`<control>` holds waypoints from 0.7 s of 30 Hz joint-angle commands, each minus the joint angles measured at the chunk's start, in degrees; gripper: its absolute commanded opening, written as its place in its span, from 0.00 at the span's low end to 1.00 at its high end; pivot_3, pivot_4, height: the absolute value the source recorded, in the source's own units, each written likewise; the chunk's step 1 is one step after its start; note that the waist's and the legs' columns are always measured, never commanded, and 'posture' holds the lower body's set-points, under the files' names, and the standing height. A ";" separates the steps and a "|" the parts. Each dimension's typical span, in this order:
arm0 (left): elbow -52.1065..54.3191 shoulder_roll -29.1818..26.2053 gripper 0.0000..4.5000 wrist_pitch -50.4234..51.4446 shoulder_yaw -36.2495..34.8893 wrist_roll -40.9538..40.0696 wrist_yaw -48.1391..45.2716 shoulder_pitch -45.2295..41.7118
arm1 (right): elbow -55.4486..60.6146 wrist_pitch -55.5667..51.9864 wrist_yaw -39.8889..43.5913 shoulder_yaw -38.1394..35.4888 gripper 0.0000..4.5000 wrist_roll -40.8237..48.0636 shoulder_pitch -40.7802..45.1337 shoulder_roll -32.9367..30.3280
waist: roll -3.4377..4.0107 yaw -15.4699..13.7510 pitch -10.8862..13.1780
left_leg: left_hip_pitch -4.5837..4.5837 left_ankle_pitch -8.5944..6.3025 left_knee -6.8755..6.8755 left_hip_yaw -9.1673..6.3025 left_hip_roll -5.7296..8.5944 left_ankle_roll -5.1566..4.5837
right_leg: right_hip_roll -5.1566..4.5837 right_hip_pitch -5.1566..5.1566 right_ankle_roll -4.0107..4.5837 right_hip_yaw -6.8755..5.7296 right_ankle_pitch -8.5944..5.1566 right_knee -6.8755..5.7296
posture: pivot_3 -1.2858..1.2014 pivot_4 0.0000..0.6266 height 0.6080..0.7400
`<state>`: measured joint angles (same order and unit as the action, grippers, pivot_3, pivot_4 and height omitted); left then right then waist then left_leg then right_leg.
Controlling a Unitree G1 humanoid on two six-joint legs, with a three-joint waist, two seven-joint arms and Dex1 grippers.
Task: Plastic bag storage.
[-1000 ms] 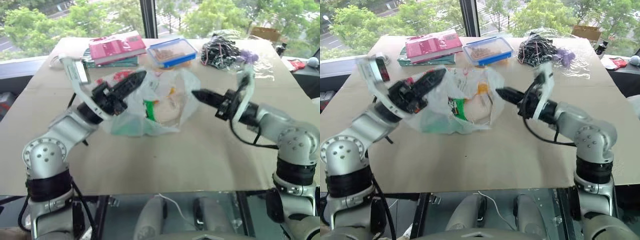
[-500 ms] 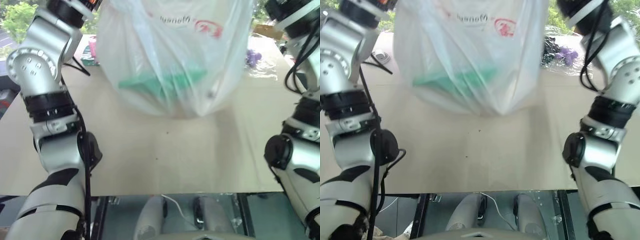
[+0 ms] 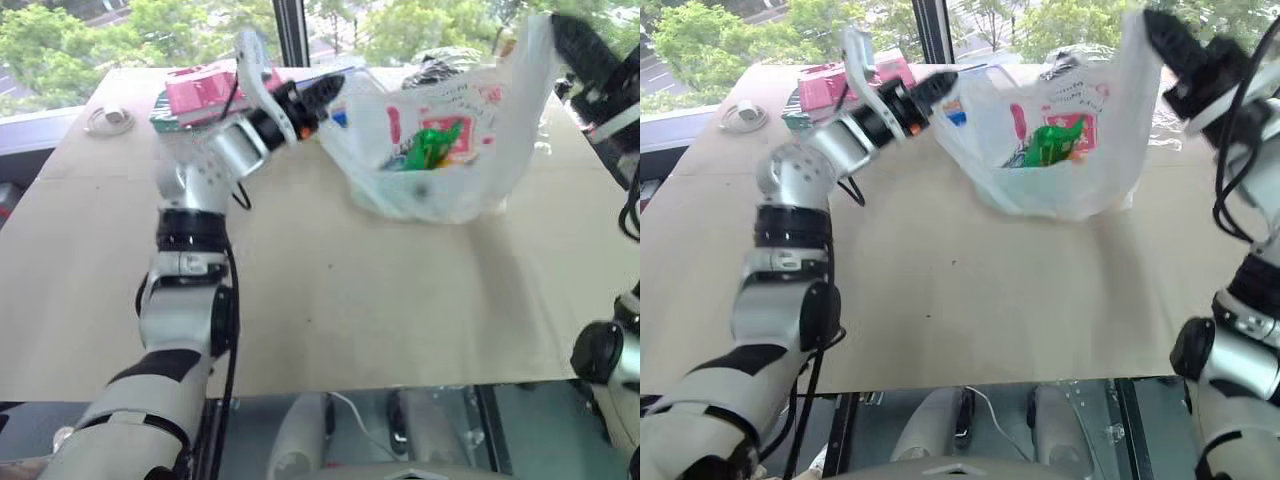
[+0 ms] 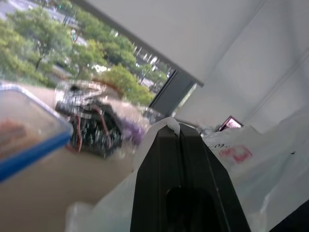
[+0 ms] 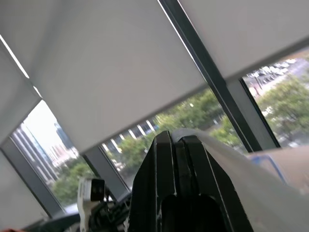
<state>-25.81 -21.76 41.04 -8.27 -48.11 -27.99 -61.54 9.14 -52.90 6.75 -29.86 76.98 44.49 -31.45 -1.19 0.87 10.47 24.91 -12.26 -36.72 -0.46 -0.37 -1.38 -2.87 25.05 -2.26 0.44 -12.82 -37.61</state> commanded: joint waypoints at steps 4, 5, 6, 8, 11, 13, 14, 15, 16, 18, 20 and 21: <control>12.73 0.35 0.00 0.06 2.01 4.30 -2.69 6.17 | 18.69 -0.91 -2.06 5.86 0.01 -4.09 -16.76 -2.32 | 0.00 -0.08 0.00 | -0.13 -0.02 -0.24 0.06 0.00 -0.03 | 0.08 0.05 -0.01 0.27 0.00 -0.19 | 0.52 0.24 1.00; 13.94 0.51 0.00 0.19 2.15 4.70 -2.68 7.13 | 20.19 -0.81 -1.90 6.82 0.01 -5.10 -18.61 -2.94 | 0.00 -0.10 -0.01 | -0.17 -0.02 -0.33 0.05 0.00 -0.04 | 0.10 0.02 -0.02 0.28 -0.01 -0.27 | 0.52 0.24 1.00; 15.50 0.52 0.00 0.03 2.50 5.39 -2.63 8.49 | 21.49 -0.46 -1.95 7.65 0.01 -6.34 -20.58 -3.37 | 0.01 -0.09 -0.01 | -0.18 -0.02 -0.40 0.05 0.00 -0.05 | 0.11 0.00 -0.03 0.28 -0.01 -0.30 | 0.52 0.24 1.00; 19.13 0.31 0.06 -0.58 3.21 6.89 -2.77 12.63 | 23.71 0.47 -1.11 10.13 0.00 -12.42 -25.55 -5.92 | 0.03 -0.04 -0.03 | -0.23 -0.04 -0.53 0.07 -0.02 -0.07 | 0.17 -0.07 -0.06 0.34 0.00 -0.29 | 0.52 0.24 1.00; 24.02 -0.65 0.31 -1.25 3.81 7.66 -5.30 17.14 | 25.99 2.48 1.96 11.93 0.21 -18.51 -30.84 -8.92 | 0.01 -0.12 -0.03 | -0.31 -0.06 -0.58 0.09 -0.02 -0.10 | 0.19 -0.20 -0.08 0.33 0.00 -0.24 | 0.52 0.24 1.00; 26.72 -1.76 0.50 -2.96 4.05 9.34 -6.17 19.54 | 27.72 3.25 4.11 11.91 0.41 -21.35 -33.92 -11.26 | 0.01 -0.14 -0.03 | -0.27 -0.06 -0.62 0.09 -0.02 -0.10 | 0.21 -0.19 -0.08 0.31 0.00 -0.25 | 0.52 0.24 1.00; 28.00 -2.47 0.61 -4.06 3.96 10.27 -6.58 20.76 | 28.85 3.65 5.71 11.95 0.52 -23.58 -35.92 -13.26 | 0.01 -0.20 -0.03 | -0.28 -0.06 -0.63 0.08 -0.01 -0.10 | 0.22 -0.20 -0.08 0.31 0.00 -0.26 | 0.52 0.24 1.00; 29.37 -3.49 0.72 -5.19 3.94 11.33 -7.36 22.13 | 30.08 4.30 7.42 11.68 0.63 -25.91 -38.23 -15.37 | 0.01 -0.25 -0.03 | -0.27 -0.06 -0.63 0.08 -0.01 -0.10 | 0.22 -0.19 -0.08 0.30 0.00 -0.26 | 0.52 0.24 1.00; 31.27 -5.30 0.83 -5.78 3.69 12.24 -8.39 24.50 | 32.06 5.50 9.37 9.95 0.75 -28.44 -41.69 -17.42 | 0.00 -0.27 -0.04 | -0.26 -0.06 -0.63 0.08 -0.01 -0.10 | 0.21 -0.20 -0.09 0.28 -0.01 -0.24 | 0.52 0.24 1.00; 34.47 -8.22 0.99 -5.77 2.79 12.23 -10.40 28.61 | 35.24 6.90 12.19 5.65 0.92 -31.09 -47.81 -19.73 | 0.00 -0.24 -0.05 | -0.32 -0.07 -0.62 0.08 -0.03 -0.11 | 0.22 -0.23 -0.09 0.30 -0.01 -0.24 | 0.52 0.24 1.00; 37.05 -10.97 1.00 -8.31 2.30 13.51 -12.89 33.09 | 38.26 7.93 15.34 1.15 0.97 -33.14 -54.43 -20.41 | 0.01 -0.24 -0.09 | -0.31 -0.09 -0.61 0.05 -0.05 -0.13 | 0.21 -0.22 -0.14 0.32 -0.04 -0.23 | 0.52 0.24 1.00; 38.00 -12.17 1.00 -8.59 1.52 13.32 -13.82 35.37 | 39.78 8.80 17.14 -1.21 0.97 -34.25 -58.18 -20.06 | 0.01 -0.30 -0.09 | -0.37 -0.11 -0.61 0.06 -0.08 -0.15 | 0.21 -0.27 -0.15 0.34 -0.05 -0.23 | 0.52 0.24 1.00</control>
<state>8.55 -32.65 34.53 -4.62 -34.97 -39.74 -27.31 45.11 -46.33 21.12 -26.60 44.45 -11.55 -51.27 -1.18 0.58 10.38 24.53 -12.37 -37.34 -0.41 -0.45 -1.54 -2.66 24.76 -2.42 0.76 -12.87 -37.82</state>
